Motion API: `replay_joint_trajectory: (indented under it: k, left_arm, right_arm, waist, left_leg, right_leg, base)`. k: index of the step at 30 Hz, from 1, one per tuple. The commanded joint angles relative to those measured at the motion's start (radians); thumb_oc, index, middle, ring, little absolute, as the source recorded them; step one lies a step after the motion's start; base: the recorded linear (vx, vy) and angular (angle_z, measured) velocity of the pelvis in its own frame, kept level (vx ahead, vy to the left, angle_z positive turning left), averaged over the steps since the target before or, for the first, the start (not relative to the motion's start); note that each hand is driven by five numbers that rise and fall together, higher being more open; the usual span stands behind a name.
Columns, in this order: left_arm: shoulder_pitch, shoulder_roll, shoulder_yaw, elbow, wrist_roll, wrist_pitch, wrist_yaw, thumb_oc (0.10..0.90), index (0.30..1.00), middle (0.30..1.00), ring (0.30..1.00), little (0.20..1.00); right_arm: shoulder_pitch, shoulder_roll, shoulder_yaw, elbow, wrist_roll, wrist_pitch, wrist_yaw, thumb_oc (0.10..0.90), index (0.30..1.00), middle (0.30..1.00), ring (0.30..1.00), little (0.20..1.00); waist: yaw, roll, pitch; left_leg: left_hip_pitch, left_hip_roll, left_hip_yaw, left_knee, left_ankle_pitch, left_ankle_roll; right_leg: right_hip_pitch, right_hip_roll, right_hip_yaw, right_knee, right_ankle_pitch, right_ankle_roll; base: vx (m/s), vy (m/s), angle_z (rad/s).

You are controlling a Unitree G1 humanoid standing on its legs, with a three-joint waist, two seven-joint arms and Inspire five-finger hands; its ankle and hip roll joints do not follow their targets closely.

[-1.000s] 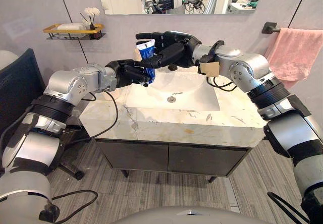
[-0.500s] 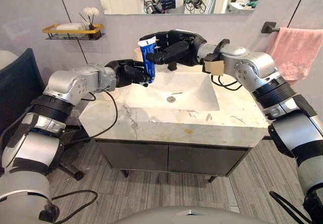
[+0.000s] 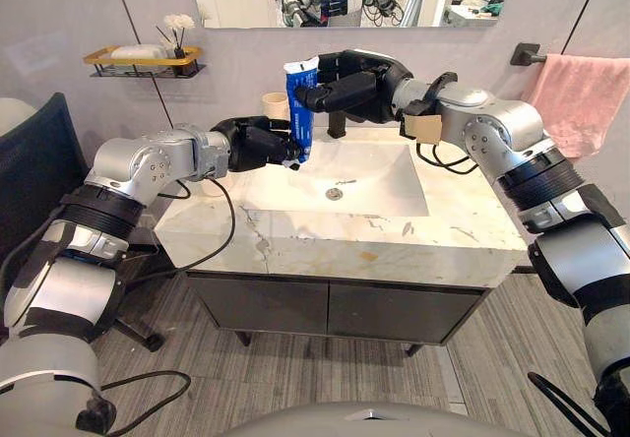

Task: Organize the bathroom.

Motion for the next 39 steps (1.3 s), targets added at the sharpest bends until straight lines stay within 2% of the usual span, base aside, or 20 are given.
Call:
replay_joint_trajectory:
  k: [1, 7, 13, 14, 18, 20, 21, 22, 24, 25, 26, 27, 28, 29, 31, 33, 34, 36, 37, 39]
  left_arm:
    - [-0.101, 0.054, 0.086, 0.057, 0.018, -0.173, 0.06, 0.8, 0.9, 0.9, 0.9, 0.9]
    - [-0.108, 0.107, 0.111, 0.07, 0.127, -0.169, 0.111, 0.8, 0.9, 0.9, 0.9, 0.9]
    - [-0.114, 0.188, 0.14, 0.116, 0.182, -0.207, 0.133, 0.8, 0.9, 0.9, 0.9, 0.9]
    - [-0.122, 0.208, 0.143, 0.129, 0.182, -0.226, 0.148, 0.8, 0.9, 0.9, 0.9, 0.9]
    - [-0.135, 0.284, 0.176, 0.188, 0.201, -0.374, 0.304, 0.8, 0.9, 0.9, 0.9, 0.9]
    - [-0.136, 0.293, 0.181, 0.193, 0.215, -0.401, 0.344, 0.8, 0.9, 0.9, 0.9, 0.9]
    - [-0.128, 0.331, 0.213, 0.2, 0.246, -0.425, 0.423, 0.8, 0.9, 0.9, 0.9, 0.9]
    - [-0.107, 0.353, 0.248, 0.206, 0.239, -0.422, 0.452, 0.8, 0.9, 0.9, 0.9, 0.9]
    - [-0.083, 0.36, 0.273, 0.204, 0.238, -0.413, 0.469, 0.8, 0.9, 0.9, 0.9, 0.9]
    - [-0.024, 0.371, 0.34, 0.213, 0.2, -0.396, 0.507, 0.8, 0.9, 0.9, 0.9, 0.9]
    - [-0.024, 0.371, 0.34, 0.213, 0.2, -0.396, 0.507, 0.8, 0.9, 0.9, 0.9, 0.9]
    - [0.08, 0.371, 0.438, 0.209, 0.19, -0.376, 0.532, 0.8, 0.9, 0.9, 0.9, 0.9]
    - [0.08, 0.371, 0.438, 0.209, 0.19, -0.376, 0.532, 0.8, 0.9, 0.9, 0.9, 0.9]
    - [0.287, 0.342, 0.61, 0.18, 0.182, -0.352, 0.56, 0.8, 0.9, 0.9, 0.9, 0.9]
    - [0.414, 0.301, 0.705, 0.159, 0.189, -0.345, 0.565, 0.8, 0.9, 0.9, 0.9, 0.9]
    - [0.571, 0.216, 0.802, 0.133, 0.24, -0.351, 0.575, 0.8, 0.9, 0.9, 0.9, 0.9]
    - [0.571, 0.216, 0.802, 0.133, 0.24, -0.351, 0.575, 0.8, 0.9, 0.9, 0.9, 0.9]
    - [0.712, 0.104, 0.848, 0.129, 0.26, -0.383, 0.606, 0.8, 0.9, 0.9, 0.9, 0.9]
    - [0.712, 0.104, 0.848, 0.129, 0.26, -0.383, 0.606, 0.8, 0.9, 0.9, 0.9, 0.9]
    - [0.833, -0.015, 0.848, 0.145, 0.348, -0.432, 0.642, 0.8, 0.9, 0.9, 0.9, 0.9]
  right_arm:
    - [-0.07, -0.028, -0.048, 0.044, 0.045, -0.111, 0.029, 0.4, 0.3, 0.3, 0.3, 0.3]
    - [-0.077, -0.052, -0.057, 0.053, 0.041, -0.114, 0.005, 0.4, 0.3, 0.3, 0.3, 0.3]
    - [-0.078, -0.073, -0.073, 0.046, 0.043, -0.094, -0.014, 0.4, 0.3, 0.3, 0.3, 0.3]
    - [-0.076, -0.081, -0.076, 0.047, 0.044, -0.089, -0.012, 0.4, 0.3, 0.3, 0.3, 0.3]
    - [-0.06, -0.11, -0.082, 0.048, 0.045, -0.093, 0.001, 0.4, 0.3, 0.3, 0.3, 0.3]
    - [-0.054, -0.115, -0.084, 0.045, 0.048, -0.097, 0.002, 0.4, 0.3, 0.3, 0.3, 0.3]
    - [-0.04, -0.126, -0.098, 0.029, 0.04, -0.095, -0.001, 0.4, 0.3, 0.3, 0.3, 0.3]
    - [-0.028, -0.136, -0.111, 0.016, 0.043, -0.098, 0.0, 0.4, 0.3, 0.3, 0.3, 0.3]
    - [-0.02, -0.139, -0.117, 0.006, 0.04, -0.099, -0.004, 0.4, 0.3, 0.3, 0.3, 0.3]
    - [0.0, -0.145, -0.141, -0.019, 0.036, -0.096, -0.011, 0.4, 0.3, 0.3, 0.3, 0.3]
    - [0.0, -0.145, -0.141, -0.019, 0.036, -0.096, -0.011, 0.4, 0.3, 0.3, 0.3, 0.3]
    - [0.031, -0.151, -0.178, -0.059, 0.015, -0.085, -0.02, 0.4, 0.3, 0.3, 0.3, 0.3]
    - [0.031, -0.151, -0.178, -0.059, 0.015, -0.085, -0.02, 0.4, 0.3, 0.3, 0.3, 0.3]
    - [0.087, -0.162, -0.228, -0.135, -0.003, -0.069, -0.032, 0.4, 0.3, 0.3, 0.3, 0.3]
    - [0.119, -0.167, -0.256, -0.173, -0.012, -0.065, -0.035, 0.4, 0.3, 0.3, 0.3, 0.3]
    - [0.151, -0.167, -0.287, -0.223, -0.022, -0.056, -0.05, 0.4, 0.3, 0.3, 0.3, 0.3]
    - [0.151, -0.167, -0.287, -0.223, -0.022, -0.056, -0.05, 0.4, 0.3, 0.3, 0.3, 0.3]
    - [0.175, -0.168, -0.313, -0.259, -0.026, -0.049, -0.06, 0.4, 0.3, 0.3, 0.3, 0.3]
    - [0.175, -0.168, -0.313, -0.259, -0.026, -0.049, -0.06, 0.4, 0.3, 0.3, 0.3, 0.3]
    - [0.18, -0.165, -0.324, -0.282, -0.031, -0.038, -0.067, 0.4, 0.3, 0.3, 0.3, 0.3]
  waist:
    - [0.015, -0.017, -0.163]
    - [0.024, -0.016, -0.163]
    - [0.036, -0.016, -0.164]
    - [0.037, -0.016, -0.166]
    - [0.045, -0.016, -0.171]
    - [0.046, -0.016, -0.172]
    - [0.053, -0.018, -0.174]
    - [0.06, -0.02, -0.171]
    - [0.062, -0.02, -0.169]
    - [0.069, -0.023, -0.166]
    - [0.069, -0.023, -0.166]
    - [0.08, -0.029, -0.16]
    - [0.08, -0.029, -0.16]
    - [0.092, -0.033, -0.153]
    - [0.097, -0.035, -0.15]
    - [0.105, -0.039, -0.143]
    - [0.105, -0.039, -0.143]
    - [0.114, -0.046, -0.136]
    - [0.114, -0.046, -0.136]
    - [0.124, -0.054, -0.13]
  left_leg:
    - [-0.076, -0.033, -0.088, 0.063, 0.003, -0.008]
    - [-0.078, -0.034, -0.087, 0.068, 0.001, -0.008]
    - [-0.076, -0.034, -0.087, 0.078, -0.006, -0.007]
    - [-0.075, -0.035, -0.087, 0.077, -0.007, -0.007]
    - [-0.069, -0.037, -0.089, 0.074, -0.011, -0.006]
    - [-0.07, -0.038, -0.089, 0.074, -0.011, -0.006]
    - [-0.07, -0.038, -0.091, 0.075, -0.013, -0.007]
    - [-0.073, -0.039, -0.096, 0.077, -0.013, -0.007]
    - [-0.075, -0.039, -0.098, 0.079, -0.014, -0.007]
    - [-0.074, -0.04, -0.104, 0.081, -0.017, -0.006]
    - [-0.074, -0.04, -0.104, 0.081, -0.017, -0.006]
    - [-0.077, -0.04, -0.111, 0.083, -0.019, -0.005]
    - [-0.077, -0.04, -0.111, 0.083, -0.019, -0.005]
    - [-0.081, -0.041, -0.124, 0.086, -0.022, -0.001]
    - [-0.083, -0.041, -0.131, 0.088, -0.024, 0.0]
    - [-0.087, -0.042, -0.141, 0.089, -0.024, 0.002]
    - [-0.087, -0.042, -0.141, 0.089, -0.024, 0.002]
    - [-0.094, -0.043, -0.149, 0.094, -0.027, 0.004]
    - [-0.094, -0.043, -0.149, 0.094, -0.027, 0.004]
    - [-0.105, -0.043, -0.157, 0.105, -0.031, 0.006]
  right_leg:
    - [-0.032, -0.012, -0.035, 0.098, -0.084, 0.037]
    - [-0.03, -0.015, -0.045, 0.098, -0.086, 0.034]
    - [-0.023, -0.02, -0.061, 0.103, -0.09, 0.031]
    - [-0.021, -0.02, -0.062, 0.102, -0.09, 0.03]
    - [-0.014, -0.022, -0.07, 0.098, -0.091, 0.029]
    - [-0.013, -0.022, -0.072, 0.097, -0.091, 0.029]
    - [-0.012, -0.024, -0.078, 0.097, -0.091, 0.028]
    - [-0.012, -0.025, -0.082, 0.098, -0.093, 0.027]
    - [-0.012, -0.026, -0.084, 0.098, -0.094, 0.026]
    - [-0.01, -0.027, -0.091, 0.099, -0.097, 0.025]
    - [-0.01, -0.027, -0.091, 0.099, -0.097, 0.025]
    - [-0.011, -0.028, -0.097, 0.101, -0.101, 0.023]
    - [-0.011, -0.028, -0.097, 0.101, -0.101, 0.023]
    - [-0.012, -0.028, -0.104, 0.106, -0.106, 0.019]
    - [-0.012, -0.028, -0.109, 0.108, -0.108, 0.018]
    - [-0.014, -0.028, -0.116, 0.111, -0.11, 0.016]
    - [-0.014, -0.028, -0.116, 0.111, -0.11, 0.016]
    - [-0.018, -0.029, -0.124, 0.114, -0.114, 0.014]
    - [-0.018, -0.029, -0.124, 0.114, -0.114, 0.014]
    - [-0.022, -0.03, -0.132, 0.119, -0.119, 0.012]
  base:
    - [0.0, 0.0, 0.0]
    - [0.0, 0.0, 0.0]
    - [0.01, 0.005, 0.05]
    - [0.03, 0.009, 0.06]
    - [0.03, 0.009, 0.07]
    - [0.01, -0.001, 0.08]
    - [0.01, 0.0, 0.07]
    - [0.0, 0.001, 0.05]
    - [-0.01, 0.002, 0.05]
    - [-0.01, 0.004, 0.05]
    - [-0.02, 0.006, 0.09]
    - [-0.01, 0.001, 0.07]
    - [-0.04, 0.012, 0.13]
    - [-0.04, 0.015, 0.07]
    - [-0.04, 0.013, 0.07]
    - [-0.04, 0.01, 0.11]
    - [-0.05, 0.01, 0.13]
    - [-0.04, 0.006, 0.12]
    - [-0.03, 0.002, 0.02]
    - [-0.05, 0.001, -0.01]
